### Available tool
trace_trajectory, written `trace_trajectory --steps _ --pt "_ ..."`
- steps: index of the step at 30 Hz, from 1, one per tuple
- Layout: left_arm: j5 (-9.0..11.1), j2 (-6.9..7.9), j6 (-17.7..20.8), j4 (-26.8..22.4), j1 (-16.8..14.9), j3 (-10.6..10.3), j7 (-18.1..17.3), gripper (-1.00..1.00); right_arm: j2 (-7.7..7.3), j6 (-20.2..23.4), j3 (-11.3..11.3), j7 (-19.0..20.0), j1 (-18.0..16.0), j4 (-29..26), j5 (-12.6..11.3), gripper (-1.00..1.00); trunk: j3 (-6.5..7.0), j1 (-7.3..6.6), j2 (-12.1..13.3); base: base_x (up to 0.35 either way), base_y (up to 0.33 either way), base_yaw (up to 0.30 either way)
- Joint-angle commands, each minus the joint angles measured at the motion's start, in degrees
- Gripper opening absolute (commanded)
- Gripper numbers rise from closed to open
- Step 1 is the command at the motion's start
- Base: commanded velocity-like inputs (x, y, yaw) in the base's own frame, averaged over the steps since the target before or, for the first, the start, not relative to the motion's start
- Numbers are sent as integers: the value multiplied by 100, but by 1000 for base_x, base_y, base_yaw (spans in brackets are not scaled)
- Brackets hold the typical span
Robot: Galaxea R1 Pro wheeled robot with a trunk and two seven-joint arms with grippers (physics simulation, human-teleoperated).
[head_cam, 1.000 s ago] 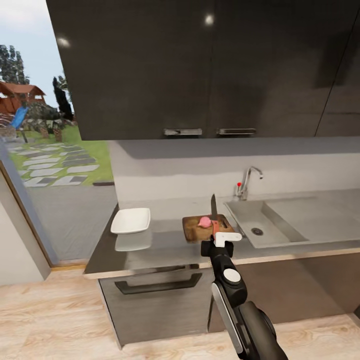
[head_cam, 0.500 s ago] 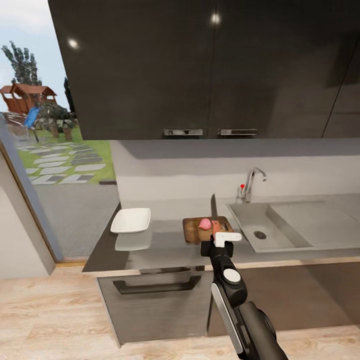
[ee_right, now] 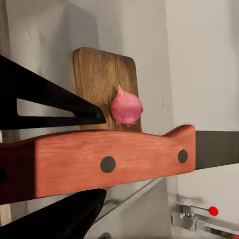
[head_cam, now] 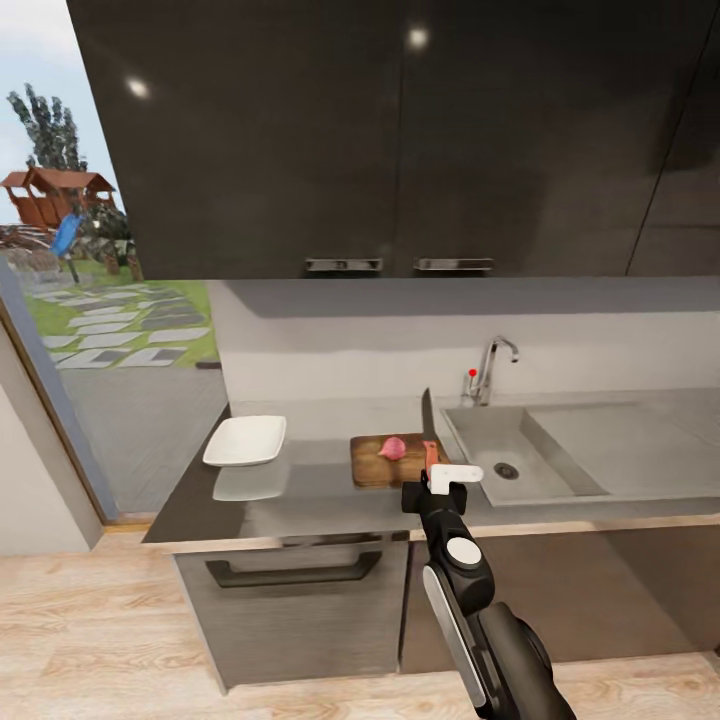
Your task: In the kitchen, take the Vidalia onion out of the sink, dice it on the chopping board with the paring knife, put the diced onion into the bowl on the countertop, then place both the paring knife and the chopping board into the sink.
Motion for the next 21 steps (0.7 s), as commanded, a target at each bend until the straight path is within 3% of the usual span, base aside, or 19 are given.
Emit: trace_trajectory --steps 1,5,9,10,13,14,15,18,20,21 --pt "55 9 -10 -11 -1 -49 26 100 -1 32 13 -37 -6 -7 -16 -100 -12 4 -13 0 -42 0" --pt "55 9 -12 -17 -1 -48 26 100 -2 32 17 -27 -6 -1 123 -100 -12 4 -13 0 -16 0" --pt "55 9 -17 -19 -1 -49 26 100 5 49 89 -24 -6 8 726 -100 -12 4 -13 0 -3 0" --pt "55 9 -18 -20 -1 -49 24 100 5 202 309 -33 -6 8 1486 -100 -12 4 -13 0 0 0" --pt "55 9 -19 -20 -1 -49 19 100 5 638 432 -5 -6 6 2386 -100 -12 4 -13 0 0 0" --pt "55 9 -19 -20 -1 -48 19 100 5 705 441 -1 -6 7 2533 -100 -12 4 -13 0 0 0" --pt "55 9 -19 -20 -1 -49 18 100 5 847 458 11 -7 7 2973 -100 -12 4 -13 0 0 0" --pt "55 9 -19 -20 -1 -49 17 100 5 993 476 118 -95 14 3963 -100 -12 4 -13 0 0 0" --pt "55 9 -19 -20 -1 -49 17 100 5 1098 478 334 -286 33 4169 -100 -12 4 -13 0 0 0" --pt "55 9 -19 -20 -1 -49 17 100 5 1364 476 738 -560 72 4267 -100 -12 4 -13 0 0 0"
